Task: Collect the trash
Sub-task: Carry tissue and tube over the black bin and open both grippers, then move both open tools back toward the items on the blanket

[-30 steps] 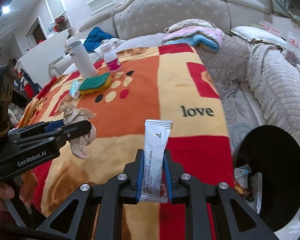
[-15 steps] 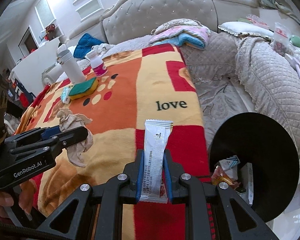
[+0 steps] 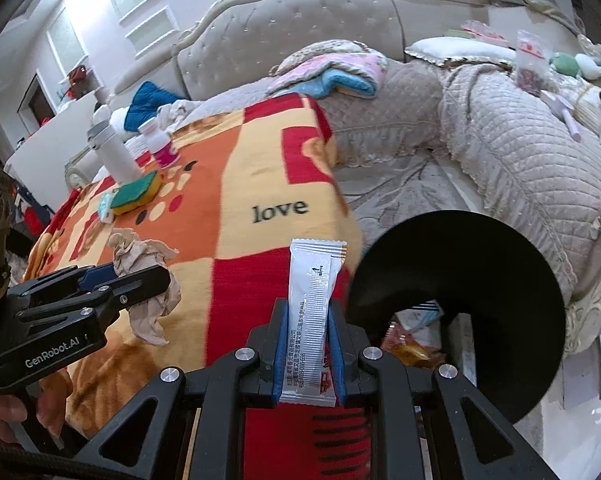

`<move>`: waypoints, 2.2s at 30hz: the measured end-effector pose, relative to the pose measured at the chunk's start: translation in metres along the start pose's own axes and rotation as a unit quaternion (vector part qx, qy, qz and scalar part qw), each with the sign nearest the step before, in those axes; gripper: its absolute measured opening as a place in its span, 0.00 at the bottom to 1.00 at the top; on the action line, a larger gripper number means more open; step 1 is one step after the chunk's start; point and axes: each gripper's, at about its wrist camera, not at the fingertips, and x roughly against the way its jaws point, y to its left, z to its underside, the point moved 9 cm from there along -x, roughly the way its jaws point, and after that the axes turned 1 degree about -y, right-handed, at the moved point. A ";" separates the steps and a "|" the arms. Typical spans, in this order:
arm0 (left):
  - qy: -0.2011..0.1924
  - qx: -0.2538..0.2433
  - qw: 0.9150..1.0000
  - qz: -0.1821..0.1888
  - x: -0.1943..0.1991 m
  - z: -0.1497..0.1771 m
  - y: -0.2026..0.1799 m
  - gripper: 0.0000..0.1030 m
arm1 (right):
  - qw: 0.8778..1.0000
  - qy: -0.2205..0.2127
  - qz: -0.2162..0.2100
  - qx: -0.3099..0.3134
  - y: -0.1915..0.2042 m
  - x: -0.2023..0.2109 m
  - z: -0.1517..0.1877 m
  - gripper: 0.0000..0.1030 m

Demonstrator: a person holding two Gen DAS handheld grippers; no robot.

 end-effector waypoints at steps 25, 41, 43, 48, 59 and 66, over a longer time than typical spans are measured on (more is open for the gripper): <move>0.043 -0.029 0.993 0.104 -0.046 -0.013 -0.096 0.33 | 0.996 0.018 0.063 -0.061 -0.095 -0.003 0.018 0.17; 0.060 -0.053 0.988 0.131 -0.067 -0.012 -0.119 0.35 | 0.993 0.026 0.074 -0.087 -0.120 -0.010 0.023 0.17; 0.059 -0.057 0.988 0.130 -0.067 -0.011 -0.119 0.36 | 0.993 0.027 0.074 -0.088 -0.120 -0.011 0.024 0.17; 0.054 -0.064 0.987 0.134 -0.066 -0.011 -0.122 0.42 | 0.993 0.028 0.073 -0.093 -0.123 -0.012 0.023 0.17; 0.053 -0.056 0.987 0.144 -0.061 -0.010 -0.116 0.58 | 0.989 0.029 0.081 -0.122 -0.132 -0.009 0.024 0.26; 0.045 -0.044 0.989 0.131 -0.055 -0.012 -0.104 0.58 | 0.990 0.029 0.079 -0.115 -0.123 -0.009 0.023 0.31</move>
